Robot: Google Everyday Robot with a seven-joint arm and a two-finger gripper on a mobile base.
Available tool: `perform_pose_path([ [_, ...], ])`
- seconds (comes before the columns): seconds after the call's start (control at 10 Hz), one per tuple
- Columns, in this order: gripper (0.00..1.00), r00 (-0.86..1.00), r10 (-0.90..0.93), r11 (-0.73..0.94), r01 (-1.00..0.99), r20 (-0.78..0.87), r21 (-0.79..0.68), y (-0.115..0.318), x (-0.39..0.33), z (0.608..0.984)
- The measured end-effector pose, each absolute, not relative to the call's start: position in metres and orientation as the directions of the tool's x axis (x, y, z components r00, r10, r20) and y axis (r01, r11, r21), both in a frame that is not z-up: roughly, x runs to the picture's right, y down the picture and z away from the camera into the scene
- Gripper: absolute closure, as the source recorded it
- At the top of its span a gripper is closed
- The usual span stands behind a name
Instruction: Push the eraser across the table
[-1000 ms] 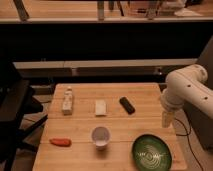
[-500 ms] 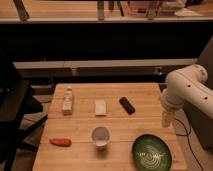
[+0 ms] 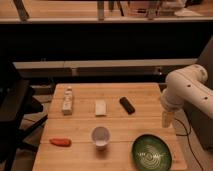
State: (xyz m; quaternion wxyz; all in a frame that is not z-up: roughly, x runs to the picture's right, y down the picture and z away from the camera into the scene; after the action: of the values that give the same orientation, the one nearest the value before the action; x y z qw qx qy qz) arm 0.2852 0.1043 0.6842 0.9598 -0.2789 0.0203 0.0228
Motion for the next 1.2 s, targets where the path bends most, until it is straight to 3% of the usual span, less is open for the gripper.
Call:
perform_pose_path([
  [0.6, 0.20, 0.998, 0.034, 0.843, -0.056, -0.051, -0.534, 0.104, 0.285, 0.686],
  [1.2, 0.20, 1.000, 0.018, 0.852, -0.020, -0.008, -0.523, 0.080, 0.285, 0.726],
])
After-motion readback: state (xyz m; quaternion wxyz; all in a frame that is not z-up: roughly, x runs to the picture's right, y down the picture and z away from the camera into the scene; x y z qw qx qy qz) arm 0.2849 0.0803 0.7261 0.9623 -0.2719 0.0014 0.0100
